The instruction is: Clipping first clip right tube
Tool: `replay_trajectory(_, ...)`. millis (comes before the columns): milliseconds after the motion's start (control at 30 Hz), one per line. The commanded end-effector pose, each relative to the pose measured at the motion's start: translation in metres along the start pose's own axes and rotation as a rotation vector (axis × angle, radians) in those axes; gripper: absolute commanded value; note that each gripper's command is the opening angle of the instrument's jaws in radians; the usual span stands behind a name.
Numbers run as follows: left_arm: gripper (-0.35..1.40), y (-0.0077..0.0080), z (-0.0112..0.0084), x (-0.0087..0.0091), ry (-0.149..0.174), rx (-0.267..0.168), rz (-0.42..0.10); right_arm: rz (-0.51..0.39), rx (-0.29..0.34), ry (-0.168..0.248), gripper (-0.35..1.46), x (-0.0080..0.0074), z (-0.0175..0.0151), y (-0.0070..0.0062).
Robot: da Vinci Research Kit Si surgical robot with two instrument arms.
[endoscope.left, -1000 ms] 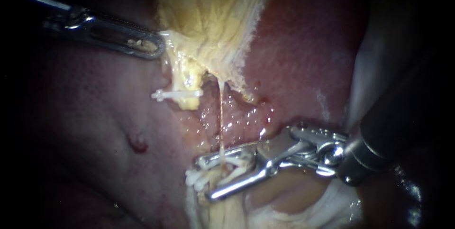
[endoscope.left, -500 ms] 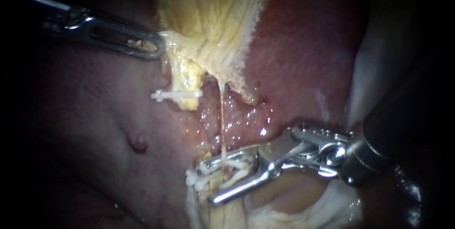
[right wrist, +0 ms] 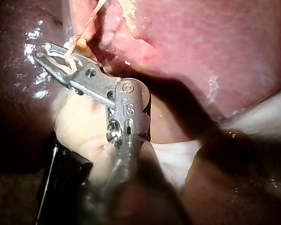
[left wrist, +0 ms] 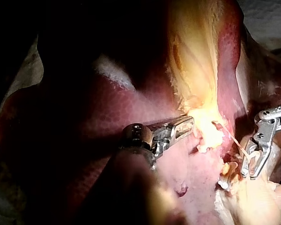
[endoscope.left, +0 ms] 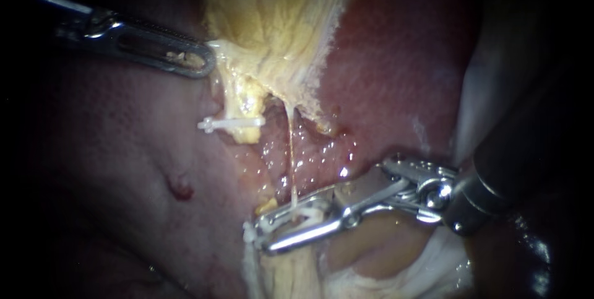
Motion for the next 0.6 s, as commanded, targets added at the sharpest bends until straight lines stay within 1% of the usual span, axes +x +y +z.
replay_trajectory(33,-0.35,0.0,0.0,0.0,0.0,0.0,0.0,0.006,-0.001,0.0,-0.3,0.0,-0.0001,0.0)
replay_trajectory(100,-0.35,0.0,0.0,0.0,0.0,0.0,0.0,0.023,0.0,0.0,-0.35,0.0,-0.0001,0.0)
replay_trajectory(200,-0.35,0.0,0.0,0.0,0.0,0.0,0.0,0.023,-0.003,0.001,-0.35,0.0,-0.0002,0.0001)
replay_trajectory(300,-0.35,0.0,0.0,0.0,0.0,0.0,0.0,0.023,-0.021,0.011,-0.35,-0.0001,-0.0003,0.0001)
replay_trajectory(600,-0.35,0.0,0.0,0.0,0.0,-0.001,0.0,0.023,-0.021,0.011,-0.35,-0.0001,-0.0005,-0.0001)
